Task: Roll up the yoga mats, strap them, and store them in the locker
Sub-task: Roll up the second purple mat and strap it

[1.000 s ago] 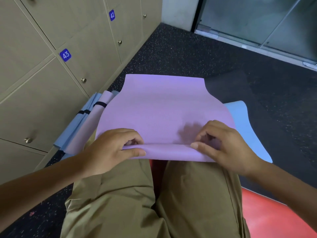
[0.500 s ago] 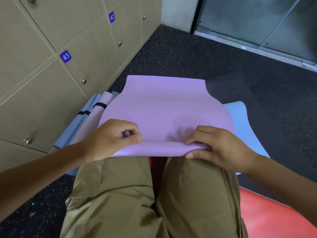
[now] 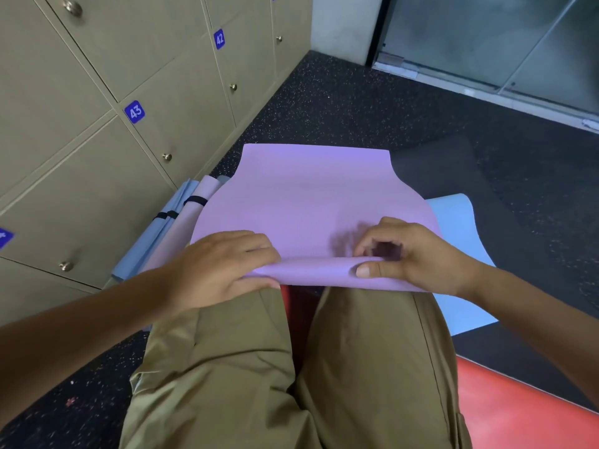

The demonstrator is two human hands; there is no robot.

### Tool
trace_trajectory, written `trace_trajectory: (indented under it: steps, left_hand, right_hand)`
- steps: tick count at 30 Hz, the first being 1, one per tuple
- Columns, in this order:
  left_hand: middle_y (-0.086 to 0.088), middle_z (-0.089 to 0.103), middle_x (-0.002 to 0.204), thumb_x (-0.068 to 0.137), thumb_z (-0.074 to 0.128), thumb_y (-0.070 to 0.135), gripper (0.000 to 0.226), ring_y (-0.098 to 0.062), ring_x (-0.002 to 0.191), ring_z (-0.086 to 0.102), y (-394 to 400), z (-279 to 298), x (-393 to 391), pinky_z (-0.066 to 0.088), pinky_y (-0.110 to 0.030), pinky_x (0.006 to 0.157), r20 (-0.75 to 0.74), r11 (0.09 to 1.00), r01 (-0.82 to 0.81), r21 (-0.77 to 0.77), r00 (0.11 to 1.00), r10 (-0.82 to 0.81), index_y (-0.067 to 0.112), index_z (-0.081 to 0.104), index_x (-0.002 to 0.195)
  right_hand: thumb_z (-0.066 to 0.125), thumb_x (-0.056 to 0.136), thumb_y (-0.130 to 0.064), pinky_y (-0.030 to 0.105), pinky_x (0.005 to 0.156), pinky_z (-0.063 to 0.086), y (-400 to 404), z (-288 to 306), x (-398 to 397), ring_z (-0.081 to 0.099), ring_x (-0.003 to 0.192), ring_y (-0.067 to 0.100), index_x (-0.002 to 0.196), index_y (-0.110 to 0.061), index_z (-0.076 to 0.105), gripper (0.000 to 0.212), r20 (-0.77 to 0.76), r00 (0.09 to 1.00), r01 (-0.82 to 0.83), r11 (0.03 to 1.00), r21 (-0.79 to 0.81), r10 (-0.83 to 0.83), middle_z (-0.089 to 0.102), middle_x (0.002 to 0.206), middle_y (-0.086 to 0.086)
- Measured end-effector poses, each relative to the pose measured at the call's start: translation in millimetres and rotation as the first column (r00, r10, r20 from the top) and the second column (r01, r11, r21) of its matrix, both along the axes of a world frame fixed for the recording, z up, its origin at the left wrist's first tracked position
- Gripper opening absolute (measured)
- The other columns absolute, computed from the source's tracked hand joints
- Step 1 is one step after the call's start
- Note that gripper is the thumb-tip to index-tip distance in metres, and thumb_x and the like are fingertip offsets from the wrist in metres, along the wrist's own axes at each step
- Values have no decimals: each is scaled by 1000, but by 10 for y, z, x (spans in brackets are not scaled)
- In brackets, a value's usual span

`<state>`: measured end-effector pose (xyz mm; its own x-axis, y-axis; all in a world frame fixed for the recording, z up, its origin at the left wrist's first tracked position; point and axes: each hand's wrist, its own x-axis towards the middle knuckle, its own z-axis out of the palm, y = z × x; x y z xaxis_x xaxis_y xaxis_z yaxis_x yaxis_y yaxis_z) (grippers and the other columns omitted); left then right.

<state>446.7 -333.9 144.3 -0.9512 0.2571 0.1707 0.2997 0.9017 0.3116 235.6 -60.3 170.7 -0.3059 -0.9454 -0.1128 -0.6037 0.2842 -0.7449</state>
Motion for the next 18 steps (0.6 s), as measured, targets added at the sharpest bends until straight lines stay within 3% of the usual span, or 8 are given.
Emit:
trace_trajectory:
  steps: [2, 4, 7, 10, 14, 18]
  left_hand:
    - [16, 59, 99, 100, 54, 56, 30, -8, 84, 57, -20, 41, -68, 45, -26, 73, 88, 997, -22, 76, 996, 15, 28, 63, 107]
    - [18, 62, 97, 97, 57, 58, 28, -2, 84, 56, -27, 62, -124, 46, -25, 75, 175, 986, -75, 152, 983, 48, 31, 63, 104]
    - [17, 66, 91, 92, 73, 46, 17, -7, 83, 58, -39, 70, -203, 46, -26, 76, 306, 940, -179, 290, 948, 87, 31, 67, 97]
    - [12, 69, 89, 88, 80, 40, 13, -14, 90, 58, -68, 68, -257, 45, -29, 80, 372, 910, -243, 336, 922, 108, 33, 69, 92]
    - [10, 64, 94, 80, 74, 55, 25, -15, 99, 60, -96, 69, -279, 47, -27, 88, 378, 865, -265, 425, 921, 96, 33, 72, 93]
    - [14, 60, 95, 85, 73, 57, 36, -10, 94, 59, -140, 74, -248, 47, -26, 82, 97, 942, -130, 311, 990, 105, 25, 67, 100]
  right_hand:
    - [62, 89, -65, 20, 75, 44, 43, -15, 25, 54, 90, 9, 96, -32, 69, 35, -298, 954, -45, 998, -32, 33, 63, 91, -16]
    - [59, 94, -59, 25, 72, 44, 90, -47, 100, 53, 84, 11, 99, -23, 70, 38, -540, 841, -85, 991, -105, 15, 62, 92, -12]
    - [58, 101, -44, 39, 68, 49, 142, -116, 226, 56, 79, 24, 99, -13, 72, 34, -687, 720, -77, 973, -218, -97, 64, 92, 0]
    - [58, 102, -44, 44, 66, 50, 210, -239, 257, 59, 78, 31, 105, -7, 74, 41, -769, 624, -100, 962, -254, -139, 67, 97, 7]
    - [70, 92, -55, 41, 71, 50, 217, -297, 190, 59, 82, 27, 113, -8, 74, 51, -717, 687, -100, 960, -260, -122, 65, 95, 5]
    - [65, 92, -60, 35, 73, 49, 116, -203, 82, 54, 84, 15, 110, -22, 75, 44, -511, 858, -54, 980, -190, -52, 60, 90, -8]
